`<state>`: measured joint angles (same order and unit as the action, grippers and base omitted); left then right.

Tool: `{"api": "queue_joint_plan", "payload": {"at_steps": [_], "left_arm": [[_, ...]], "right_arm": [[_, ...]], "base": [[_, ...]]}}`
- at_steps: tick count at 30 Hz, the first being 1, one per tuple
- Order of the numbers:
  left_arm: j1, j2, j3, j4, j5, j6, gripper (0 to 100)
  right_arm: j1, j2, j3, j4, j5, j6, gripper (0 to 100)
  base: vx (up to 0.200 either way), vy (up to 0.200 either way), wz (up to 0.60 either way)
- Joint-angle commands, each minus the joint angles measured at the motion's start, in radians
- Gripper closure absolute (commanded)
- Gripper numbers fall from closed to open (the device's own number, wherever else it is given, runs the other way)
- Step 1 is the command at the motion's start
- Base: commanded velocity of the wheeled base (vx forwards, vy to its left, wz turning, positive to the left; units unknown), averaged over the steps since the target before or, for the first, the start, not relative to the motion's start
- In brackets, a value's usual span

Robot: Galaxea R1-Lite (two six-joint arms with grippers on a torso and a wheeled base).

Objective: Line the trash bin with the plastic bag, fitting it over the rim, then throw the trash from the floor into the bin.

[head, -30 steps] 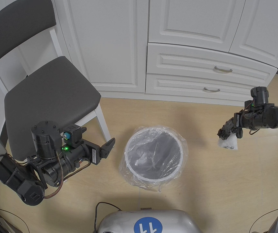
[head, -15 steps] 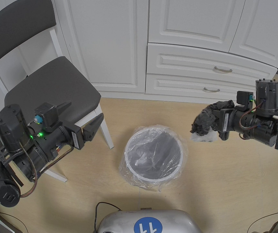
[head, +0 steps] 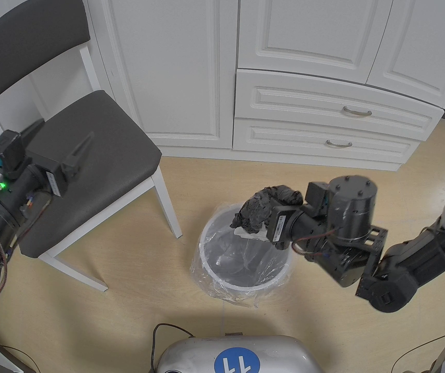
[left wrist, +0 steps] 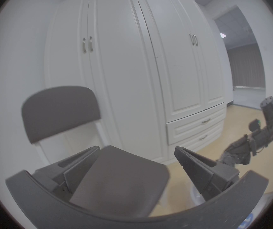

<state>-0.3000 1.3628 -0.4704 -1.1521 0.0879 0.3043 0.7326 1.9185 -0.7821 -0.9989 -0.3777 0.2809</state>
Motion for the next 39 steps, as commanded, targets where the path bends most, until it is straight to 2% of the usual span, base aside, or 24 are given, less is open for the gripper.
{"api": "queue_joint_plan", "payload": {"at_steps": [1,10,18,27,33,37,39], "left_arm": [[0.099,-0.108,0.016,-0.003,-0.002,0.056,0],[0.104,-0.120,0.035,-0.100,-0.007,0.101,0],[0.102,-0.096,0.024,-0.110,-0.007,0.096,0],[0.102,-0.071,0.004,-0.121,-0.007,0.092,0],[0.102,-0.070,0.010,-0.123,-0.007,0.095,0],[0.101,-0.070,0.013,-0.123,-0.007,0.099,0],[0.099,-0.073,0.021,-0.123,-0.008,0.102,0]], "right_arm": [[0.036,0.168,0.024,-0.047,-0.027,0.008,100],[0.033,0.232,0.017,-0.060,-0.023,0.017,100],[0.036,0.251,0.011,-0.087,-0.021,0.020,100],[0.033,0.340,-0.080,-0.125,-0.024,0.116,100],[0.024,0.381,-0.088,-0.184,-0.023,0.113,100],[0.016,0.387,-0.074,-0.115,-0.023,0.086,100],[0.014,0.384,-0.072,-0.037,-0.023,0.081,100]], "base": [[0.000,0.000,0.00],[0.000,0.000,0.00],[0.000,0.000,0.00],[0.000,0.000,0.00],[0.000,0.000,0.00],[0.000,0.000,0.00],[0.000,0.000,0.00]]}}
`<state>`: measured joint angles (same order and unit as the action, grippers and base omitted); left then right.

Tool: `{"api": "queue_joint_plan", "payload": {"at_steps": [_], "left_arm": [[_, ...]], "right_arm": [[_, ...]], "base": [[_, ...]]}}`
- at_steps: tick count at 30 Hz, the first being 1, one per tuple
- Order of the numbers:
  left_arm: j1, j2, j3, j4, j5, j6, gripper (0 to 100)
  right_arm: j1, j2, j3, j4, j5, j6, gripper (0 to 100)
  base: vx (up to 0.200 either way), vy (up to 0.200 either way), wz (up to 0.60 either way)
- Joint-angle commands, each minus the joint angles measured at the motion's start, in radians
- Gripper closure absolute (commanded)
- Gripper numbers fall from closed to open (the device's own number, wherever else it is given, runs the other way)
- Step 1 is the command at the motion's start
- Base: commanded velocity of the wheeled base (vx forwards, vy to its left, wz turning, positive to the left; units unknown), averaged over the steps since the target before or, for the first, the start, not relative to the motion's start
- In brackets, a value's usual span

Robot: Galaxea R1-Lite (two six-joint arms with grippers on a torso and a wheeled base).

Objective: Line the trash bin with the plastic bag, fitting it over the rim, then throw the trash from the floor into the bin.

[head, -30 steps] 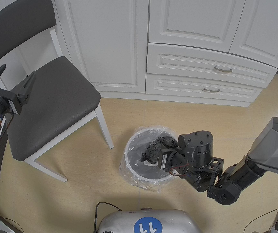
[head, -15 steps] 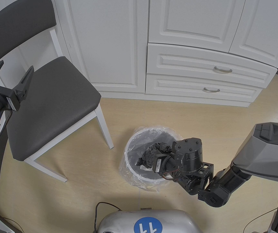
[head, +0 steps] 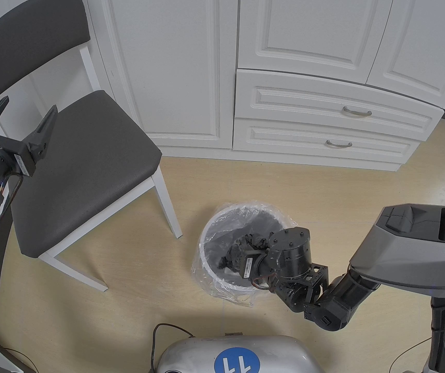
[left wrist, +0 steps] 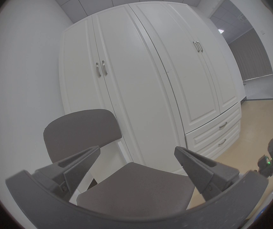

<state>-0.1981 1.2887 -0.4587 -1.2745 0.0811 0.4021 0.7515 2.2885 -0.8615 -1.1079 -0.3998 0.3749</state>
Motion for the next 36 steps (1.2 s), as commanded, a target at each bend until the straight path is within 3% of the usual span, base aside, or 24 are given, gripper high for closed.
{"api": "queue_joint_plan", "payload": {"at_steps": [1,11,16,26,36], "left_arm": [[-0.003,0.001,0.011,0.000,-0.001,0.004,0],[-0.004,-0.005,0.038,-0.013,-0.006,0.003,0],[-0.004,-0.011,0.068,-0.048,-0.093,0.006,0],[-0.004,0.001,0.075,-0.059,-0.118,0.006,0],[-0.006,-0.003,0.075,-0.059,-0.118,0.018,0]], "right_arm": [[-0.003,0.012,0.006,0.083,-0.001,-0.013,100],[-0.003,0.046,-0.045,0.028,-0.013,0.015,100],[-0.014,0.112,-0.090,-0.081,-0.030,0.021,100],[-0.023,0.074,-0.037,0.076,-0.030,-0.011,100],[-0.032,0.192,-0.172,-0.040,-0.063,0.050,100]], "base": [[0.000,0.000,0.00],[0.000,0.000,0.00],[0.000,0.000,0.00],[0.000,0.000,0.00],[0.000,0.000,0.00]]}}
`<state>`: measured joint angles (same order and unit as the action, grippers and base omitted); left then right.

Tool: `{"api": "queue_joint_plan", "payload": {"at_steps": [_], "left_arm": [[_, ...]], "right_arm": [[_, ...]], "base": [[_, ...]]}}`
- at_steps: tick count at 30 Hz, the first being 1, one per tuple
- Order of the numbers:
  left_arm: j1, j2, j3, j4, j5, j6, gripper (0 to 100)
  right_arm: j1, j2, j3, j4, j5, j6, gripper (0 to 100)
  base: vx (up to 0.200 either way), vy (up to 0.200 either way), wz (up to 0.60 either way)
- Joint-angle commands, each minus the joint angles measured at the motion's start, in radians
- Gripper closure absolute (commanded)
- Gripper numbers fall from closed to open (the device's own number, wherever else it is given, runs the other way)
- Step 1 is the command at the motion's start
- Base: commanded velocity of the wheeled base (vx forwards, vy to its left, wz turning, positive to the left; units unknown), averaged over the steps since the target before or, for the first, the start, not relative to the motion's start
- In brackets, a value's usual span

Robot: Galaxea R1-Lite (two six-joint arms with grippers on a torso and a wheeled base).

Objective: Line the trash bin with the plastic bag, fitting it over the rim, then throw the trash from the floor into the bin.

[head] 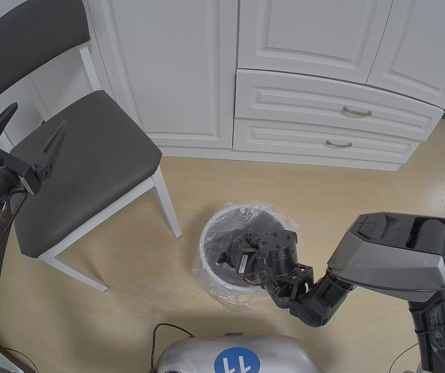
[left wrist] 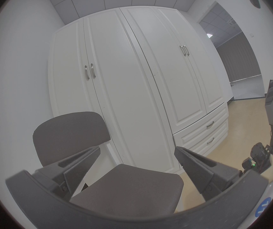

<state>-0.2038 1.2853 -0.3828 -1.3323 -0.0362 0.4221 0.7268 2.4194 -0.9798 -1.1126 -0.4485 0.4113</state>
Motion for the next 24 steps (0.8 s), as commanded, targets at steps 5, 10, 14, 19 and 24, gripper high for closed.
{"api": "queue_joint_plan", "payload": {"at_steps": [5,10,14,19,24], "left_arm": [[-0.014,0.005,0.004,-0.002,-0.002,0.000,0],[-0.034,0.009,0.015,-0.028,-0.002,-0.002,0],[-0.034,0.015,0.018,-0.038,-0.004,-0.002,0],[-0.034,0.031,0.021,-0.038,-0.004,0.003,0],[-0.032,0.042,0.021,-0.038,-0.004,0.004,0]], "right_arm": [[-0.009,0.060,-0.048,-0.036,-0.015,0.009,100],[-0.014,0.063,-0.028,0.048,-0.015,-0.006,100],[-0.015,0.072,-0.039,0.089,-0.013,-0.003,100],[-0.026,0.139,-0.126,0.079,-0.027,0.024,100],[-0.044,0.193,-0.241,0.069,-0.090,0.069,100]], "base": [[0.000,0.000,0.00],[0.000,0.000,0.00],[0.000,0.000,0.00],[0.000,0.000,0.00],[0.000,0.000,0.00]]}}
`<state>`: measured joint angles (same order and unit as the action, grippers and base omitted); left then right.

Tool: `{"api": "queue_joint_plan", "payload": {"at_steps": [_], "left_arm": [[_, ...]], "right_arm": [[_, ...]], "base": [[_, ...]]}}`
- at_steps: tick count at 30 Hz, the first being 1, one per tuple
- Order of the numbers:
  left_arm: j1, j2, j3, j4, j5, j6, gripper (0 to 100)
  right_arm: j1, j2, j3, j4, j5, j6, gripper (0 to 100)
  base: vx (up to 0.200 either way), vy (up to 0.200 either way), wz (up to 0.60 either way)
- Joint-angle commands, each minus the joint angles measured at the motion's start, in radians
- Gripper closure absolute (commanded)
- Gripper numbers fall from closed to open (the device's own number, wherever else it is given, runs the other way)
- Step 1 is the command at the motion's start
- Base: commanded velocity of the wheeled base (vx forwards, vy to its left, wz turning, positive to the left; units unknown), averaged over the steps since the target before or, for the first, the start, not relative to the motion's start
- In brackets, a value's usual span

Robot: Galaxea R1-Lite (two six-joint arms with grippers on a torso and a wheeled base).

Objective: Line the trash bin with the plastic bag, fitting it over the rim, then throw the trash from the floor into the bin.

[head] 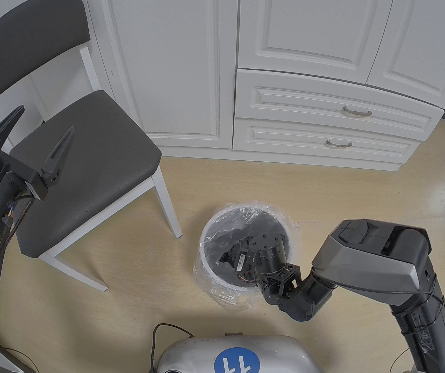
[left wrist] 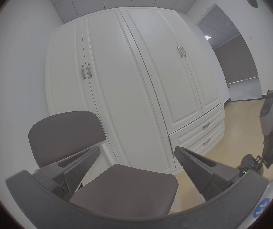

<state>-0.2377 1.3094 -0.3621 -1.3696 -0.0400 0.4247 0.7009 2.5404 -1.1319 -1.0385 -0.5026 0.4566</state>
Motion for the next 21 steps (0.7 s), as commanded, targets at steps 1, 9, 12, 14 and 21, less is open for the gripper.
{"api": "queue_joint_plan", "payload": {"at_steps": [1,9,12,14,21], "left_arm": [[0.001,0.019,0.000,0.000,0.000,0.002,0],[0.000,0.024,0.000,0.000,0.000,0.002,0],[0.000,0.025,0.002,0.000,0.000,0.003,0],[0.000,0.025,0.002,0.000,0.000,0.003,0],[-0.006,0.025,0.003,0.000,0.000,0.005,0]], "right_arm": [[-0.021,0.075,-0.089,-0.002,-0.039,0.022,100],[-0.021,0.106,-0.091,0.003,-0.039,0.017,100],[-0.021,0.107,-0.092,-0.002,-0.039,0.019,100],[-0.021,0.106,-0.095,-0.002,-0.039,0.022,100],[-0.021,0.083,-0.095,-0.003,-0.042,0.027,100]], "base": [[0.000,0.000,0.00],[0.000,0.000,0.00],[0.000,0.000,0.00],[0.000,0.000,0.00],[0.000,0.000,0.00]]}}
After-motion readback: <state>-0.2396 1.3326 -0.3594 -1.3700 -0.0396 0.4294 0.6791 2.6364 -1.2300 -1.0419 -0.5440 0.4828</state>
